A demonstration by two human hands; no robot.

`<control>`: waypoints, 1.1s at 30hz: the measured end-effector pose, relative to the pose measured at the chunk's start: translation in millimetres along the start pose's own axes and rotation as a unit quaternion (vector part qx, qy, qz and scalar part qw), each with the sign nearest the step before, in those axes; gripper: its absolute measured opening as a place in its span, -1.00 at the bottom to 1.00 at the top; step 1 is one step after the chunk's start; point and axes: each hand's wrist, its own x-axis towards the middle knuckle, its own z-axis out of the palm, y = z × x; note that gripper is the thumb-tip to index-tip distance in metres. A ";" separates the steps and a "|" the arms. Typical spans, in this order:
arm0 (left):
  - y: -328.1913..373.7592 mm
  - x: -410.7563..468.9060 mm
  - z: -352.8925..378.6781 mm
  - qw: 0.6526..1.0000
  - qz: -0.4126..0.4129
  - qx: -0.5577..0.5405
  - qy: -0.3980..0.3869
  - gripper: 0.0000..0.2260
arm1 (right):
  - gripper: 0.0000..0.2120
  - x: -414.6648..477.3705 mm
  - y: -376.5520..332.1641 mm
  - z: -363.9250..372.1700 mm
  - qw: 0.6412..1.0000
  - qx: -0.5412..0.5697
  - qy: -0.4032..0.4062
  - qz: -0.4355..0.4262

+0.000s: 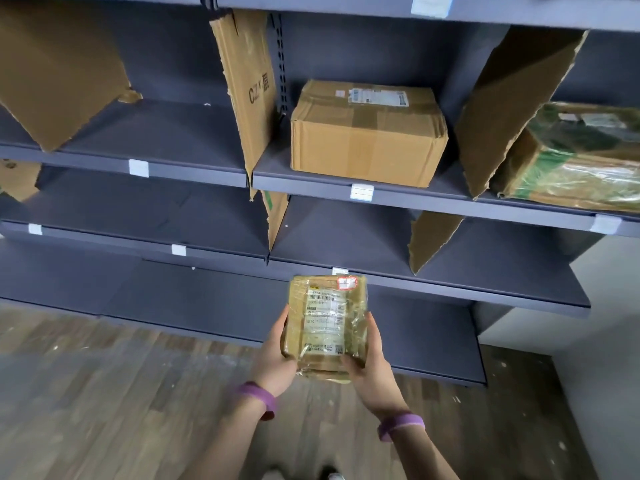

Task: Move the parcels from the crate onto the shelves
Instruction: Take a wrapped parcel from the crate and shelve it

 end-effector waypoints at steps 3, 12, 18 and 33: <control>-13.3 24.4 -2.0 1.000 -0.003 0.005 -0.019 -0.35 | -0.21 15.3 3.6 9.9 1.000 -0.008 0.008 0.021; -42.2 91.7 -20.5 0.993 -0.042 0.023 -0.105 -0.27 | -0.24 56.9 -1.4 46.9 0.994 -0.024 0.043 0.094; -46.3 119.8 -32.3 0.990 -0.057 0.012 -0.131 -0.27 | -0.26 78.7 -14.4 59.3 0.990 -0.023 0.067 0.125; 29.5 266.0 4.2 0.992 -0.017 -0.007 -0.125 -0.27 | -0.25 231.0 -32.3 -19.4 0.994 0.013 0.097 0.055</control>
